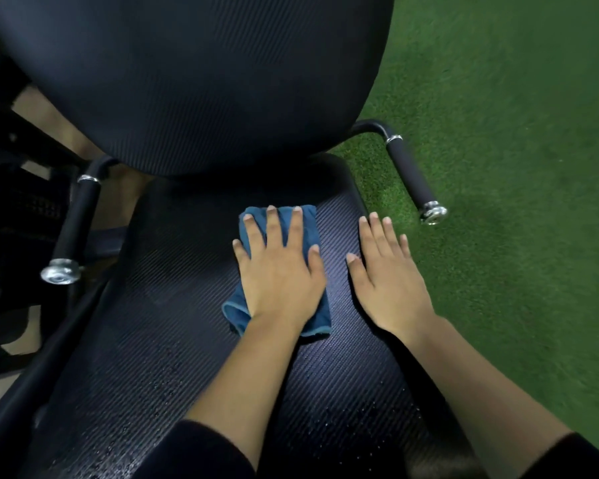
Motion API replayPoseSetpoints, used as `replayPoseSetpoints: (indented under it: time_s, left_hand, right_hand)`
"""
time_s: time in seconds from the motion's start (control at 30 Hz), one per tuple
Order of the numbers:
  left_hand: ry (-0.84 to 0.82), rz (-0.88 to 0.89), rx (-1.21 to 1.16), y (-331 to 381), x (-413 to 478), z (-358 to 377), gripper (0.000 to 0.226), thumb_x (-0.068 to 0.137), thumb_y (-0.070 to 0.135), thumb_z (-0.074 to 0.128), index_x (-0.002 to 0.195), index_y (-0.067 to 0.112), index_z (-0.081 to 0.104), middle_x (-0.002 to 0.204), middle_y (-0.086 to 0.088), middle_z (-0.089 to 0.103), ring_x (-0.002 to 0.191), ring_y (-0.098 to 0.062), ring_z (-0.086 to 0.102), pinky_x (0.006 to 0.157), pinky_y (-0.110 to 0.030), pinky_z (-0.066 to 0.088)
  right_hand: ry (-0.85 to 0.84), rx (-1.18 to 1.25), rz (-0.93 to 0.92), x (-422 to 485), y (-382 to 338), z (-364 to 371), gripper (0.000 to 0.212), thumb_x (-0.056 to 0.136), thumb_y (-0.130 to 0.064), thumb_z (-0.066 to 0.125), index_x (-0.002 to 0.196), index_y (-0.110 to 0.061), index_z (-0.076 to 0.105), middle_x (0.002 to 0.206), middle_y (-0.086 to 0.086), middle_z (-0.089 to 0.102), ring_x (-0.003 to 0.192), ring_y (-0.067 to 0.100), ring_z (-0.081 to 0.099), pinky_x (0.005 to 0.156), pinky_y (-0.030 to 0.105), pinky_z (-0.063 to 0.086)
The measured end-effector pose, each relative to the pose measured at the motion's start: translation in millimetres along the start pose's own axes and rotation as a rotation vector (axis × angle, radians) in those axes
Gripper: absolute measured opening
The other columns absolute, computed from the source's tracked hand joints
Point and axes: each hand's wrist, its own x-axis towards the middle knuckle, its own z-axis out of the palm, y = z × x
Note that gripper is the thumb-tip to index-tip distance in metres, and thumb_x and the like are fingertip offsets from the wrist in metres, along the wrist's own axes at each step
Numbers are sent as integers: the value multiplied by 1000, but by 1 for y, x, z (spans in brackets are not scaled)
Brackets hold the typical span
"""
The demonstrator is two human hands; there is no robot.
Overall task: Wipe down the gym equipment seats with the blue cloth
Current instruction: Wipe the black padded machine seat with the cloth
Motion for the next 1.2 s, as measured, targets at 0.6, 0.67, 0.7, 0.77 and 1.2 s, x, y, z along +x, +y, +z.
replayPoseSetpoints:
  time_s: [0.6,0.67,0.7,0.77,1.2]
  left_hand:
    - [-36,650,-145,-20,86,2,51,92,37,29,141,34,40,148,2,40,142,-30,25,113,-45,28]
    - [-4,601,-147,-11,103,4,51,92,35,30,141,31,42,146,-1,44,140,-31,28,113,-45,29]
    - [10,563,-146,-5,109,5,51,92,33,32,141,30,43,145,-2,45,140,-31,29,113,-45,29]
    - [27,530,-153,4,112,6,50,91,31,35,140,27,46,143,-4,47,138,-32,31,112,-47,30]
    - [35,546,-165,-3,101,4,52,89,33,27,136,29,49,141,-3,49,136,-34,35,109,-45,35]
  right_hand:
    - [-2,37,16,0,0,2,74,86,-46,-4,152,-13,-6,160,-1,-13,144,7,-20,115,25,-17]
    - [1,38,13,0,0,2,73,87,-46,-2,153,-13,-6,160,0,-12,144,7,-19,115,24,-18]
    - [1,32,9,1,0,2,73,87,-46,-2,153,-13,-6,160,-1,-13,144,7,-19,114,23,-19]
    - [3,35,7,0,0,3,73,88,-46,-2,153,-14,-6,160,-1,-13,144,7,-19,114,22,-19]
    - [-6,61,13,0,1,0,73,87,-46,-1,152,-13,-7,159,-2,-14,142,5,-21,111,17,-22]
